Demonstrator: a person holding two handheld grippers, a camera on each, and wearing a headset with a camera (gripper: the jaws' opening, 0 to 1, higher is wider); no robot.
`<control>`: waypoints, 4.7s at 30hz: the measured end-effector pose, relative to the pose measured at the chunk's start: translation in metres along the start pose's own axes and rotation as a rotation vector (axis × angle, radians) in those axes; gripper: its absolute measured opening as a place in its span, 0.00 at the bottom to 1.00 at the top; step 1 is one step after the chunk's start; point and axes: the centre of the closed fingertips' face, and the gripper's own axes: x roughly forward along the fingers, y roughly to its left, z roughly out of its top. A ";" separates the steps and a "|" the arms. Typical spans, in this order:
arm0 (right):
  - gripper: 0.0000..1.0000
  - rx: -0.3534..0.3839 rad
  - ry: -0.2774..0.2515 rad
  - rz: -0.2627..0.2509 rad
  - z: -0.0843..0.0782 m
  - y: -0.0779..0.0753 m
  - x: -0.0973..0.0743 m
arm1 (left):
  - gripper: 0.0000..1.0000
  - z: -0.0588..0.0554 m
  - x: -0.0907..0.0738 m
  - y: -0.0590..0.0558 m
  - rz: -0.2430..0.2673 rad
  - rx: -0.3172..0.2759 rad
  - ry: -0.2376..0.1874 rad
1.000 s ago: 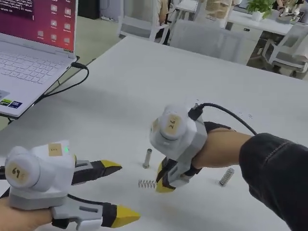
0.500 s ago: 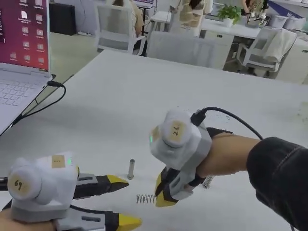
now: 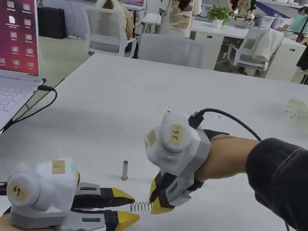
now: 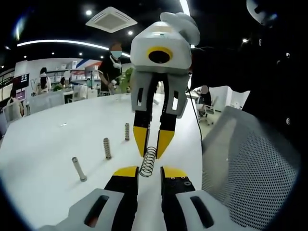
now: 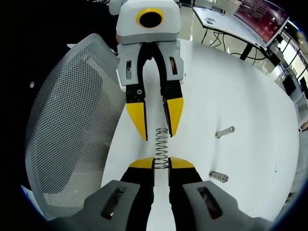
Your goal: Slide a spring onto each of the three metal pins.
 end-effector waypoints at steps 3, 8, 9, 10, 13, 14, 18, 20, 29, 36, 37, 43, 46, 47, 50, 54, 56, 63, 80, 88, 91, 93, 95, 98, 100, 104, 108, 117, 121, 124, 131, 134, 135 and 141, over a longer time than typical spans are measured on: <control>0.08 -0.022 0.000 -0.002 -0.001 0.000 -0.001 | 0.07 0.000 0.001 0.000 -0.003 0.003 0.001; 0.08 -0.050 0.002 -0.003 -0.002 0.001 -0.001 | 0.03 0.001 0.001 0.001 -0.005 0.007 0.003; 0.08 -0.051 0.001 -0.003 -0.001 0.001 -0.001 | 0.03 0.001 0.001 0.001 -0.006 0.008 0.004; 0.08 -0.053 0.001 -0.004 -0.002 0.001 0.000 | 0.03 0.001 0.001 0.000 -0.006 0.008 0.005; 0.08 -0.054 -0.001 -0.005 -0.002 0.001 0.000 | 0.03 -0.001 0.002 0.000 -0.006 0.010 0.011; 0.08 -0.053 -0.002 -0.005 -0.002 0.002 0.001 | 0.03 -0.001 0.002 0.000 -0.006 0.007 0.012; 0.08 -0.055 -0.006 -0.006 -0.002 0.002 0.001 | 0.03 -0.002 0.002 -0.001 -0.008 -0.004 0.016; 0.08 -0.054 -0.005 -0.003 -0.003 0.003 0.001 | 0.02 -0.002 0.003 -0.002 -0.010 -0.008 0.015; 0.08 -0.042 -0.001 0.006 -0.003 0.004 0.004 | 0.02 -0.003 0.003 -0.003 -0.020 -0.029 0.016; 0.09 -0.031 -0.006 0.004 -0.002 0.002 0.004 | 0.01 -0.002 0.001 -0.003 -0.022 -0.039 0.014; 0.09 -0.024 -0.009 0.003 -0.002 0.002 0.004 | 0.01 -0.002 0.001 -0.003 -0.022 -0.041 0.013; 0.10 -0.015 -0.013 0.008 -0.002 0.002 0.005 | 0.01 -0.001 0.001 -0.004 -0.026 -0.045 0.013; 0.12 -0.002 -0.013 0.015 -0.005 0.002 0.007 | 0.01 -0.001 0.001 -0.005 -0.031 -0.045 0.012; 0.12 -0.002 -0.012 0.016 -0.006 0.003 0.008 | 0.01 0.000 0.001 -0.005 -0.030 -0.044 0.011; 0.13 0.004 -0.010 0.022 -0.009 0.004 0.010 | 0.01 0.003 0.000 -0.006 -0.035 -0.045 0.002; 0.12 0.007 -0.008 0.027 -0.012 0.006 0.013 | 0.01 0.009 0.000 -0.009 -0.046 -0.043 -0.013; 0.12 0.008 -0.008 0.031 -0.012 0.007 0.013 | 0.01 0.010 0.000 -0.009 -0.047 -0.041 -0.017; 0.09 -0.008 -0.021 0.017 -0.009 0.006 0.008 | 0.02 0.009 0.000 -0.008 -0.043 -0.041 -0.016; 0.09 0.008 -0.067 0.022 0.014 0.009 -0.010 | 0.02 0.004 -0.001 -0.011 -0.038 -0.031 -0.003; 0.09 -0.020 -0.062 0.020 0.024 0.011 -0.011 | 0.02 0.003 0.000 -0.012 -0.038 -0.030 -0.007; 0.09 -0.026 -0.053 0.022 0.025 0.011 -0.009 | 0.02 0.001 0.000 -0.013 -0.038 -0.034 -0.009; 0.08 -0.028 -0.051 0.022 0.026 0.010 -0.008 | 0.02 0.001 0.000 -0.013 -0.036 -0.038 -0.012; 0.08 -0.028 -0.048 0.021 0.027 0.010 -0.008 | 0.02 0.000 0.001 -0.013 -0.034 -0.038 -0.012; 0.08 -0.028 -0.048 0.018 0.029 0.008 -0.007 | 0.02 0.001 0.000 -0.012 -0.029 -0.037 -0.013; 0.08 -0.020 -0.056 0.022 0.031 0.008 -0.008 | 0.02 0.001 0.000 -0.011 -0.027 -0.039 -0.019; 0.08 -0.018 -0.055 0.022 0.032 0.008 -0.007 | 0.02 0.000 0.001 -0.010 -0.025 -0.039 -0.017; 0.08 -0.013 -0.055 0.025 0.033 0.008 -0.007 | 0.02 -0.001 0.001 -0.010 -0.026 -0.038 -0.018; 0.08 -0.016 -0.043 0.021 0.033 0.008 -0.005 | 0.02 -0.003 0.003 -0.008 -0.024 -0.038 -0.017; 0.08 -0.021 -0.035 0.021 0.033 0.007 -0.005 | 0.02 -0.004 0.003 -0.007 -0.022 -0.038 -0.017; 0.08 -0.027 -0.030 0.021 0.032 0.007 -0.005 | 0.03 -0.004 0.004 -0.006 -0.020 -0.038 -0.017; 0.08 -0.031 -0.013 0.012 0.030 0.002 -0.006 | 0.11 -0.009 0.003 -0.006 -0.021 -0.038 0.003; 0.08 -0.032 -0.010 0.007 0.029 -0.001 -0.007 | 0.13 -0.011 0.001 -0.006 -0.017 -0.048 -0.002; 0.08 -0.031 -0.007 0.007 0.029 -0.002 -0.007 | 0.14 -0.012 0.000 -0.005 -0.016 -0.050 -0.002; 0.08 -0.027 0.000 -0.001 0.027 -0.007 -0.009 | 0.22 -0.014 -0.002 0.000 0.009 -0.061 -0.010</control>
